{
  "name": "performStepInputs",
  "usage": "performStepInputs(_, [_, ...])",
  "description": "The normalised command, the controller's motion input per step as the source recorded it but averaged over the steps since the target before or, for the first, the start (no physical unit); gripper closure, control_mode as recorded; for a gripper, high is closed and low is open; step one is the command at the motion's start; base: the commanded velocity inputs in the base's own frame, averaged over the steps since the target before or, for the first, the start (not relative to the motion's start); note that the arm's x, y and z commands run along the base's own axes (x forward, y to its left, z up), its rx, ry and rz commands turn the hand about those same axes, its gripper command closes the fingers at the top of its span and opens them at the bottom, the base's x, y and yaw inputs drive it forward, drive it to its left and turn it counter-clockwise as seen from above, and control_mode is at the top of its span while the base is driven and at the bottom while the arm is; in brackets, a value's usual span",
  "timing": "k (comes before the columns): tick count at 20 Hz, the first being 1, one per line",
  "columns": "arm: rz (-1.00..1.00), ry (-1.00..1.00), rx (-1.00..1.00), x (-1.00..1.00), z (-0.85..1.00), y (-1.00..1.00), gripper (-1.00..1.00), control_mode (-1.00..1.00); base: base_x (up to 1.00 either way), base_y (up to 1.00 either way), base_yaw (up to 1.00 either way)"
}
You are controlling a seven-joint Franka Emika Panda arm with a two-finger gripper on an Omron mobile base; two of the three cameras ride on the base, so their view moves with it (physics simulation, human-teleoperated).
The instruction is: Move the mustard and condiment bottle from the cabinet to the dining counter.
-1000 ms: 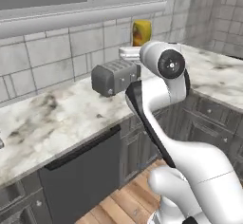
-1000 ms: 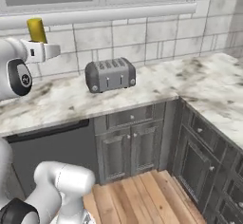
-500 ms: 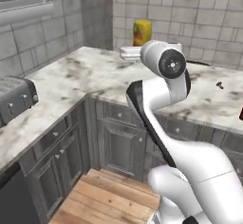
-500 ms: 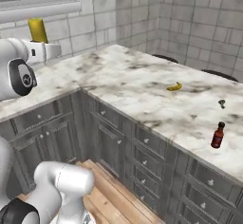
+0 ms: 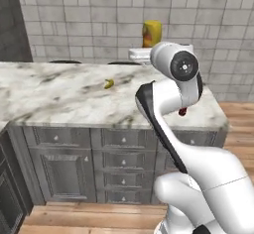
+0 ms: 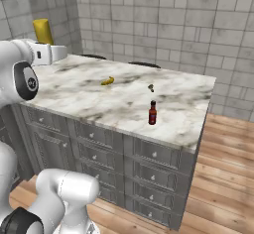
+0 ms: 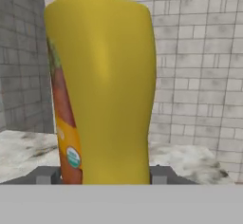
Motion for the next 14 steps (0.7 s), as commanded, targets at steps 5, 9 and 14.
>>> performStepInputs(5, [0.00, 0.00, 0.00, 0.00, 0.00, 0.00, 1.00, 1.00, 0.00, 0.17, -0.43])
performStepInputs(9, [0.00, 0.00, 0.00, 0.00, 0.00, 0.00, 1.00, 1.00, 0.28, 0.42, -0.35])
performStepInputs(14, [0.00, 0.00, 0.00, 0.00, 0.00, 0.00, 1.00, 1.00, 0.54, 0.75, -0.24])
